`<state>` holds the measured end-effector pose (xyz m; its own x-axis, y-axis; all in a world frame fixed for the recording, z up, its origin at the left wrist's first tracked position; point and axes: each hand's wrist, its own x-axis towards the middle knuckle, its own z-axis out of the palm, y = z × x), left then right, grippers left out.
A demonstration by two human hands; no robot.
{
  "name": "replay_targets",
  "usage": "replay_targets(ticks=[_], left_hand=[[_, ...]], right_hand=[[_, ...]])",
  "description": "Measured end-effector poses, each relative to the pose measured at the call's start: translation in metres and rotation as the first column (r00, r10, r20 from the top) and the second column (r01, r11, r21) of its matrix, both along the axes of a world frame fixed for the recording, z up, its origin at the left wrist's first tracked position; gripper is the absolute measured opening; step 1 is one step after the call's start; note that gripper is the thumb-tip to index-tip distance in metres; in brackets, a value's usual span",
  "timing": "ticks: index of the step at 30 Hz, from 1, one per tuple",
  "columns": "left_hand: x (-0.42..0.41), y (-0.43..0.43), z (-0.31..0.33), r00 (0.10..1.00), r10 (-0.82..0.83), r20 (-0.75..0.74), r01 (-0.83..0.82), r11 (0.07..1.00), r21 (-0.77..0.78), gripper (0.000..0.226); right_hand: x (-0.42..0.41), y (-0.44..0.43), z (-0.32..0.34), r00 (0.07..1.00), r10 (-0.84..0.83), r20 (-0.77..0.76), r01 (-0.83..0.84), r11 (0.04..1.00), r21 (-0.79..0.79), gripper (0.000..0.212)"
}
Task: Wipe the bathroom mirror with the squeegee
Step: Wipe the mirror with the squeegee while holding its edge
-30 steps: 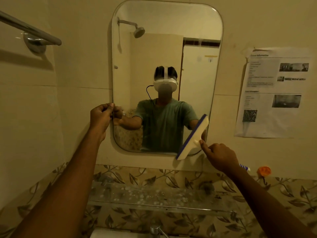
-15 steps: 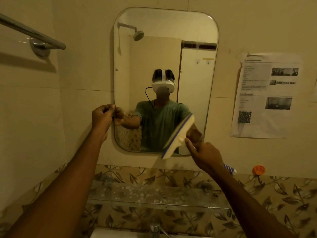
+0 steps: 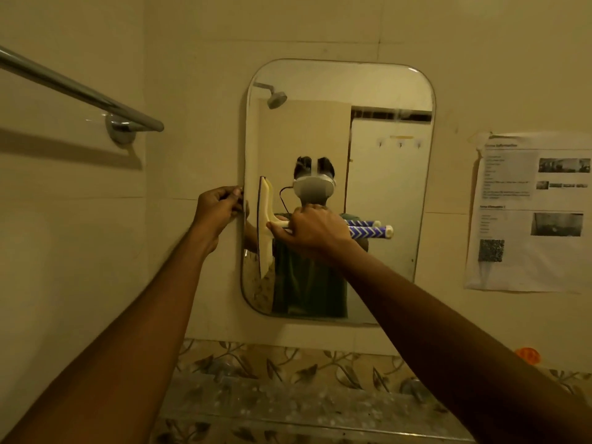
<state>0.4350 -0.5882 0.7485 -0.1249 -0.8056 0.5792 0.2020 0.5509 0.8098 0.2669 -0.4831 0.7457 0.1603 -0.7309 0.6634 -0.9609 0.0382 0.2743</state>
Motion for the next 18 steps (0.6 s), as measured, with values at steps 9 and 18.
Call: replay_targets(ticks=[9, 18], left_hand=[[-0.001, -0.002, 0.007, 0.995, -0.064, -0.080, 0.075, 0.986, 0.147, 0.026], [-0.011, 0.005, 0.005, 0.991, 0.024, -0.129, -0.008, 0.993, 0.120, 0.023]], right_hand=[[-0.004, -0.013, 0.004, 0.998, -0.030, 0.060, 0.027, 0.999, 0.042, 0.073], [-0.118, 0.055, -0.013, 0.950, -0.145, 0.278, 0.123, 0.988, 0.097, 0.056]])
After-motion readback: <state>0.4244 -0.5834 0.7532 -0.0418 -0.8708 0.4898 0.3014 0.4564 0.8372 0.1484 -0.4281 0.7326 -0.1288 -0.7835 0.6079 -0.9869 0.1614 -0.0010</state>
